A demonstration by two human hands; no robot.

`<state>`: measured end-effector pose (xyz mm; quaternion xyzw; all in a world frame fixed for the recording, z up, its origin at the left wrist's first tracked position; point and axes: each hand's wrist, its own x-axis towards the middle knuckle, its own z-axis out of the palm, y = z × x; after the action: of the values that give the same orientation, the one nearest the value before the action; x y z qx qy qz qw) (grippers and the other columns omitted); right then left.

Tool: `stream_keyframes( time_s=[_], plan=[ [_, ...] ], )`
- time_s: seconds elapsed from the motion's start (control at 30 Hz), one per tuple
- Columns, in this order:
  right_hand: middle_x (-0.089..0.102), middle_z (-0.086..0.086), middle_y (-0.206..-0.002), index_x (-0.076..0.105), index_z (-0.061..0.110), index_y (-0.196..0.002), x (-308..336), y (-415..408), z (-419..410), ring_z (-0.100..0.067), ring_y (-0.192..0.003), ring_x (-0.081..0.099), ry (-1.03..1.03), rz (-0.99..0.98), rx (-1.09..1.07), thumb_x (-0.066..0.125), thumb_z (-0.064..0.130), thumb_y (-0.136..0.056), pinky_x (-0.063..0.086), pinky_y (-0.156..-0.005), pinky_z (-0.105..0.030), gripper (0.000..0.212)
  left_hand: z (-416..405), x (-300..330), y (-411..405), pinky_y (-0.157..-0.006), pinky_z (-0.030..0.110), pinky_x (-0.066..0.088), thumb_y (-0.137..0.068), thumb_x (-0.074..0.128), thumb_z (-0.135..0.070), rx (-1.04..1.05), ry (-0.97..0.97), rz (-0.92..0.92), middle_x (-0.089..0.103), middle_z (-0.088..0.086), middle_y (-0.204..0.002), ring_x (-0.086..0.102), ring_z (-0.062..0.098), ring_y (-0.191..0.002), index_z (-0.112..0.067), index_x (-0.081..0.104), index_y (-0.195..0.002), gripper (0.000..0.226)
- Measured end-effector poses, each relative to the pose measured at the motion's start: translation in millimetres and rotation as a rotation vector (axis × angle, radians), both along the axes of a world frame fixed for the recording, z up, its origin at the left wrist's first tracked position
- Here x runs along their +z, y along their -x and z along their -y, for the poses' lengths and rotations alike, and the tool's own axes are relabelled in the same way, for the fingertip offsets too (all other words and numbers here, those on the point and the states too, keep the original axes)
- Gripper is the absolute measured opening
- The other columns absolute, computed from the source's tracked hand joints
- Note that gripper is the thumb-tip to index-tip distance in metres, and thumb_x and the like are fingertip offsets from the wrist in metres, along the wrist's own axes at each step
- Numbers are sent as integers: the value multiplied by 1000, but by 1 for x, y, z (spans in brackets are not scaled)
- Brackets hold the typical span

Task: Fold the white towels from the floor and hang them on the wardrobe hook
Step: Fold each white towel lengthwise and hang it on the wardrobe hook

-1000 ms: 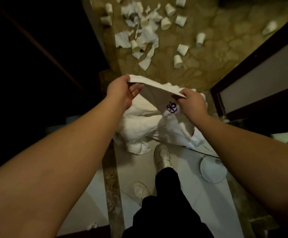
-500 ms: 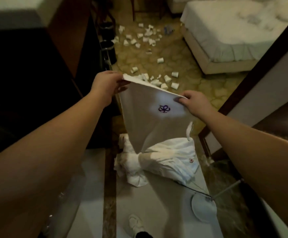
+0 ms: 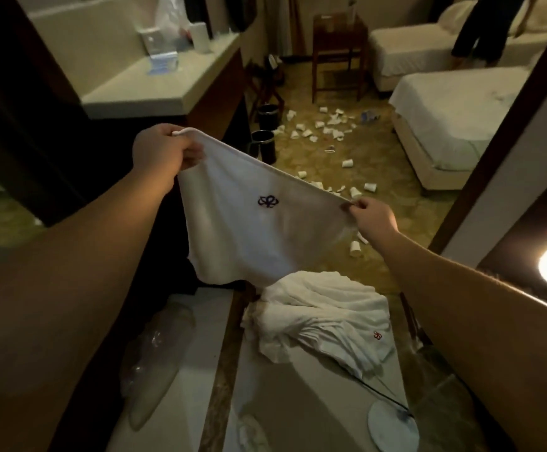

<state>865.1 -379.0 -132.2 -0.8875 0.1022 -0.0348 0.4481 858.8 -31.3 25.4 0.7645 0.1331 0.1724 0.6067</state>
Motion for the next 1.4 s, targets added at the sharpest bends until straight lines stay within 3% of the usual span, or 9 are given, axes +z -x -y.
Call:
stream_keyframes(
  time_s=[0.13,0.27,0.4,0.57,0.67,0.8,1.03,1.2,1.4],
  plan=[
    [63,8,-75,65,27,-78,21,22,-13,-10,-67,55,-150,30,27,66,42,-93,40,-55,-27,21,-24,22,56,-53,26,58,-96,65,-17,166,-121,-14,70,4,-68,67,15,-53,-10,72,-101,10],
    [64,6,-74,74,29,-94,40,42,-30,-14,-68,57,-192,45,59,66,41,-93,38,-55,-26,15,-55,30,114,-66,25,49,-94,66,-40,293,-393,-63,65,-2,-97,62,16,-82,-22,70,-123,34],
    [65,5,-74,76,24,-102,58,66,-50,-16,-68,59,-189,77,70,64,38,-94,40,-56,-27,21,-78,26,172,-86,34,54,-95,67,-41,316,-441,-75,64,-1,-103,63,19,-93,-18,70,-125,38],
    [64,4,-75,76,21,-100,73,112,-72,-14,-67,57,-227,100,89,65,42,-90,38,-52,-24,26,-103,18,248,-62,28,48,-94,69,-37,320,-462,-76,62,-1,-82,57,9,-70,-16,72,-105,24],
    [65,-1,-83,73,17,-107,79,153,-84,-21,-78,60,-205,157,140,64,41,-93,45,-64,-28,30,-116,14,308,-64,31,39,-95,68,-27,258,-305,-71,56,5,-80,53,18,-76,-15,60,-83,18],
    [68,-5,-94,72,19,-114,90,222,-99,-22,-79,63,-190,181,206,62,41,-95,49,-68,-31,31,-125,12,409,-70,40,43,-93,71,-16,90,81,3,58,10,-82,58,24,-76,-8,54,-83,21],
    [67,-1,-89,73,27,-108,92,351,-128,-13,-71,60,-108,173,347,62,43,-94,46,-61,-26,24,-126,2,583,-57,27,54,-88,74,-19,213,174,63,74,-3,-76,71,12,-69,-18,66,-84,8],
    [71,-8,-109,72,16,-116,103,429,-159,-29,-99,66,-97,157,508,61,42,-98,55,-89,-45,33,-129,2,679,-76,35,58,-90,72,-19,407,240,57,75,-2,-85,71,18,-87,-16,68,-92,6],
    [70,7,-88,71,31,-91,116,508,-195,-6,-75,65,-247,68,669,66,36,-97,47,-52,-12,10,-134,-1,764,-103,50,51,-93,67,-16,561,412,75,69,14,-121,65,32,-116,-9,65,-116,23]
  ],
)
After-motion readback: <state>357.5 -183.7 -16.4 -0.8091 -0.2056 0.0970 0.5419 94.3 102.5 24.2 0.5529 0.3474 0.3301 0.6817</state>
